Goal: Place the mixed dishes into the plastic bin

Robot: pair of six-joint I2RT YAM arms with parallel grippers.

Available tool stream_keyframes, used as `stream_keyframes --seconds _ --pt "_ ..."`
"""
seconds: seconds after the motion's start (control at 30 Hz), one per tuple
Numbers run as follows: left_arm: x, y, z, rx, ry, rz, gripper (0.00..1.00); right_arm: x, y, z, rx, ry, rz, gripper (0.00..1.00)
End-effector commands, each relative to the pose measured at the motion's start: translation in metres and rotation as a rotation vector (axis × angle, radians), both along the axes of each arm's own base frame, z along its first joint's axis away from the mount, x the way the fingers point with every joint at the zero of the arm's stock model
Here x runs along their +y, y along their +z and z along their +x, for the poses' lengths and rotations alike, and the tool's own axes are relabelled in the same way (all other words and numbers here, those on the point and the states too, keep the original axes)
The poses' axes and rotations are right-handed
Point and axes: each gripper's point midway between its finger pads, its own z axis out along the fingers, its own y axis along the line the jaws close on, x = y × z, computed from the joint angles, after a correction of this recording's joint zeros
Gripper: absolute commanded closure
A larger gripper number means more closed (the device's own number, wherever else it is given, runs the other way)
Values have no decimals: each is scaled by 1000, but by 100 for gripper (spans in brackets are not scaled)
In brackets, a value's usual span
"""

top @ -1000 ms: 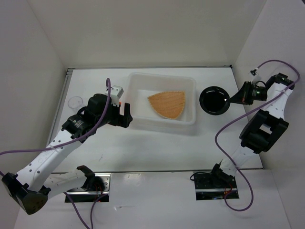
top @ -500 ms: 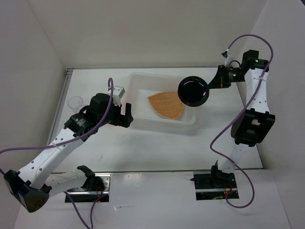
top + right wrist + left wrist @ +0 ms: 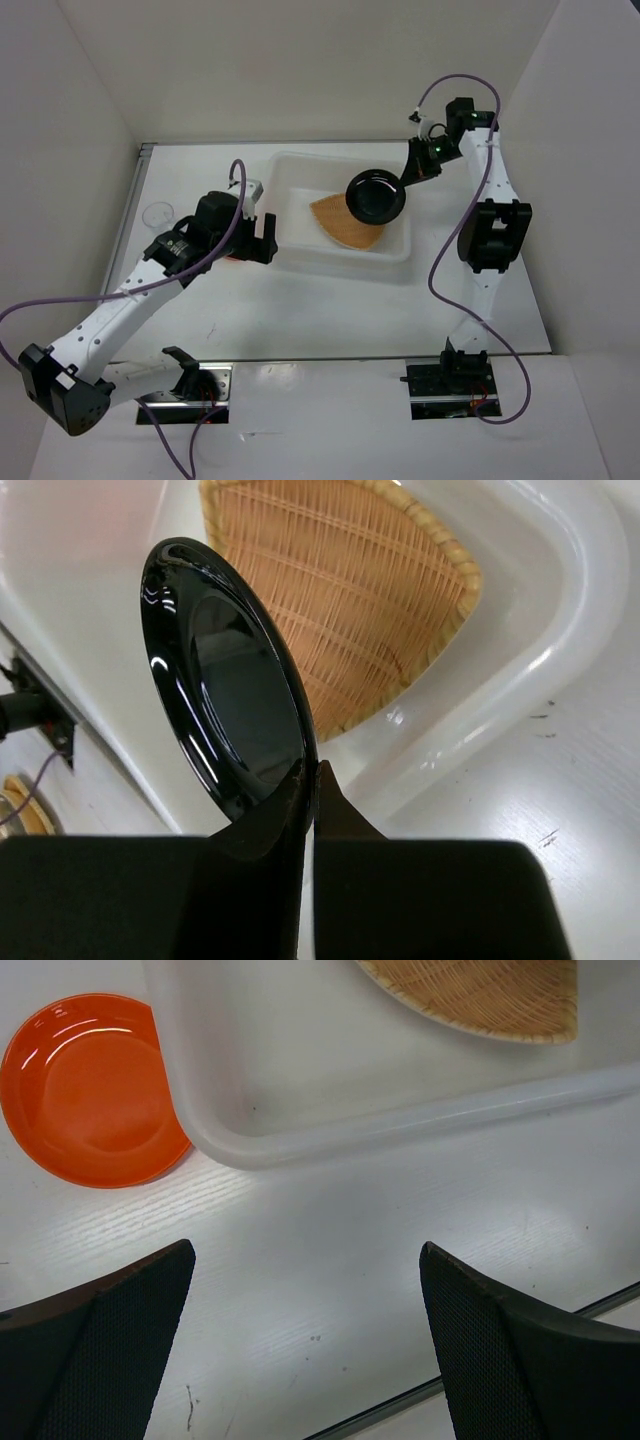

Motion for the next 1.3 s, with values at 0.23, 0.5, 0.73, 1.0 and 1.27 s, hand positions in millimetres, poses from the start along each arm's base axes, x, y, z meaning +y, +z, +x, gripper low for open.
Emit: stream_keyframes --seconds 0.23,0.5,0.73,1.0,1.27 --pt "0 -8 10 5 13 8 0 22 1 43 -141 -26 -229 100" --pt "0 -8 10 5 13 8 0 38 -16 46 -148 -36 -363 100" --pt "-1 -5 9 0 6 -1 0 63 -30 45 -183 -29 -506 100" --pt "0 -5 9 -3 0 5 0 55 -59 53 -192 -87 -708 100" --pt "0 -5 9 -3 0 5 0 48 -81 52 -190 -111 -838 100"
